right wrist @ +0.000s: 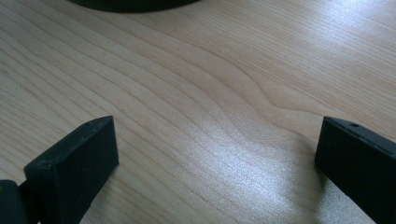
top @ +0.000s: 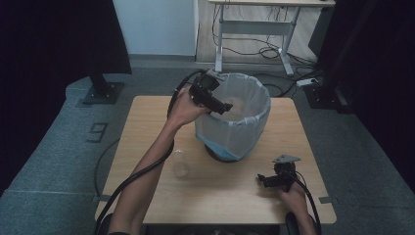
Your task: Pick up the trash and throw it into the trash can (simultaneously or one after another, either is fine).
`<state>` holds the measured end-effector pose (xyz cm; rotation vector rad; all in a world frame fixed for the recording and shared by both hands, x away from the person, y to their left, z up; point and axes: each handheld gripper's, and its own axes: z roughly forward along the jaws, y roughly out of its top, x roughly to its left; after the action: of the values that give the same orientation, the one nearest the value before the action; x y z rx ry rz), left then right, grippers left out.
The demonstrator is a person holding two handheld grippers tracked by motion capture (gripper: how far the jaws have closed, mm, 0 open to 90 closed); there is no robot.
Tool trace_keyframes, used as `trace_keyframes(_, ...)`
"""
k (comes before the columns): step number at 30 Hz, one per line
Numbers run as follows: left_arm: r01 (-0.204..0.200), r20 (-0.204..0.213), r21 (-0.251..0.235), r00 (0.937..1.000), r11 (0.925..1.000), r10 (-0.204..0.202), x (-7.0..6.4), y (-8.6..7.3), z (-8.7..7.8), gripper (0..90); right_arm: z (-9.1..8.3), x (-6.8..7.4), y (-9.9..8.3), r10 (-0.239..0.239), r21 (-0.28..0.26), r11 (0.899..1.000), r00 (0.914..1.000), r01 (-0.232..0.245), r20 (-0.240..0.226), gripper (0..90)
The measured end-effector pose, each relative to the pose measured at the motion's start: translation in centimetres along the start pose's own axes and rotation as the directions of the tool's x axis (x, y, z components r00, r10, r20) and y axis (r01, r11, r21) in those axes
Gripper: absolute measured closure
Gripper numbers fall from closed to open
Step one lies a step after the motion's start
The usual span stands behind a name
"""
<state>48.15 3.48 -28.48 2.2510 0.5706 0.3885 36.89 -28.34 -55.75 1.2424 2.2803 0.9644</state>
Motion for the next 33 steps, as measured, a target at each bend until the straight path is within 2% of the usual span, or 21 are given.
trace_keyframes(6, 0.002, 0.001, -0.022, 1.0000, 0.9998, -0.002, 0.2, -0.4, -1.2, 0.0, 0.0, 0.0, 0.0, 0.000, 0.000, 1.000, 1.0000, 0.000, 0.000, 0.0)
trace_keyframes(19, -0.031, -0.017, -0.071, 0.9994, 0.9970, 0.030, 0.5, -1.7, -4.0, 0.0, 0.0, 0.0, 0.0, 0.001, 0.000, 1.000, 1.0000, -0.001, 0.000, 0.0)
trace_keyframes(27, -0.008, 0.005, -0.105, 0.9999, 0.9944, 0.008, 1.0, -3.1, -5.3, 0.0, 0.0, 0.0, 0.0, 0.001, 0.000, 1.000, 1.0000, -0.001, 0.000, 0.0)
trace_keyframes(33, 0.019, 0.005, -0.115, 0.9998, 0.9932, -0.018, 1.6, -4.4, -6.2, 0.0, 0.0, 0.1, 0.0, 0.004, 0.000, 1.000, 1.0000, -0.004, 0.002, 0.0)
